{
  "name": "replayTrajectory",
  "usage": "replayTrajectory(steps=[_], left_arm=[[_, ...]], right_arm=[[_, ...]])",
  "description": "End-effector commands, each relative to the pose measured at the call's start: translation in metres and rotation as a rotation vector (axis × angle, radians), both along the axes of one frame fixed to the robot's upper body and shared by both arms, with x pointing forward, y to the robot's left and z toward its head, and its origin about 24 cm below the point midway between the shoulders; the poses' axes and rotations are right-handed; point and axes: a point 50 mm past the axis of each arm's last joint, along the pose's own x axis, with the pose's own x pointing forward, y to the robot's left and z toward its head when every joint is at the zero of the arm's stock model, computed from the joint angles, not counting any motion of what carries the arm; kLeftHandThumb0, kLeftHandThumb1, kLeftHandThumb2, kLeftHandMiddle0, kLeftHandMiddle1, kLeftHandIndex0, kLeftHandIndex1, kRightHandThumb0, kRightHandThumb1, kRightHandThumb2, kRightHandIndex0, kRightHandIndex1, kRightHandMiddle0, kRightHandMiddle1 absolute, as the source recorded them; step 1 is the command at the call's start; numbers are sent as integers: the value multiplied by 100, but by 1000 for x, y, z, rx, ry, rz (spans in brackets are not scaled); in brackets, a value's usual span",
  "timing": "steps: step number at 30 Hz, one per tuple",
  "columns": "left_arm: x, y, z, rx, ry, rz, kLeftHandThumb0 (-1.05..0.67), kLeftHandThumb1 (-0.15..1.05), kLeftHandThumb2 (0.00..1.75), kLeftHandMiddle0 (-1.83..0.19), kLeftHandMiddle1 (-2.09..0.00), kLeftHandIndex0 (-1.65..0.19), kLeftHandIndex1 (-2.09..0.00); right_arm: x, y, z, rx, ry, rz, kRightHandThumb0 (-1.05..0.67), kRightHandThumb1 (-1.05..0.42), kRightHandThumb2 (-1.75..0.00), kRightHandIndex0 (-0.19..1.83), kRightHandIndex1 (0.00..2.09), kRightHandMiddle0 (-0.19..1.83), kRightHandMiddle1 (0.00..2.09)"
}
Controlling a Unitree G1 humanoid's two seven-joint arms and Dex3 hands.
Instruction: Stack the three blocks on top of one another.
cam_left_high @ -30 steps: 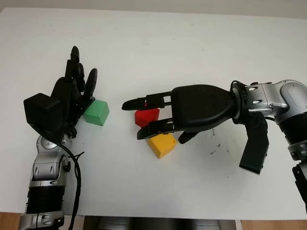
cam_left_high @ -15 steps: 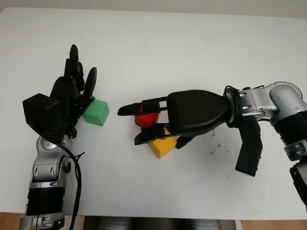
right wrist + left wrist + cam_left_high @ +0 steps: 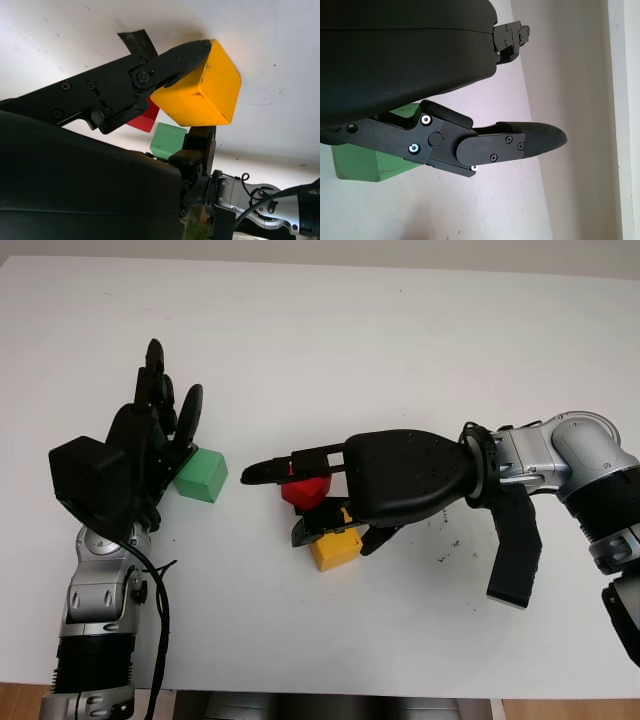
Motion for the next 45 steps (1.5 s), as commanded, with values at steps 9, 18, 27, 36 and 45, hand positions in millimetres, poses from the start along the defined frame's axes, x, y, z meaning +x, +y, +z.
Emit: replayTrajectory(steps=[9,18,27,36,45], left_arm=[[-5,2,1,-13,-19,6,-71,105,47,19,0,18,-2],[-6,2,1,-2,-16,5,-71,105,48,19,0,18,-2],[-5,2,-1,-2,-4,10,-72,105,47,19,-1,17,-4],[-4,2,-1,-9,-4,11,-72,105,46,19,-3,17,-4],[-2,1,2,1,-6,2,-71,105,47,19,-3,18,-4]], right_arm=[[2,2,1,-59,-43,6,-52,-93,-5,19,7,58,148],[2,0,2,-65,21,-23,-50,-91,-5,24,8,54,151],[1,-3,11,-3,208,-132,-51,-91,-5,28,8,51,143],[-5,1,44,94,316,-174,-49,-94,-6,30,7,45,153],[10,3,81,227,445,-312,-45,-101,-6,27,5,34,155]])
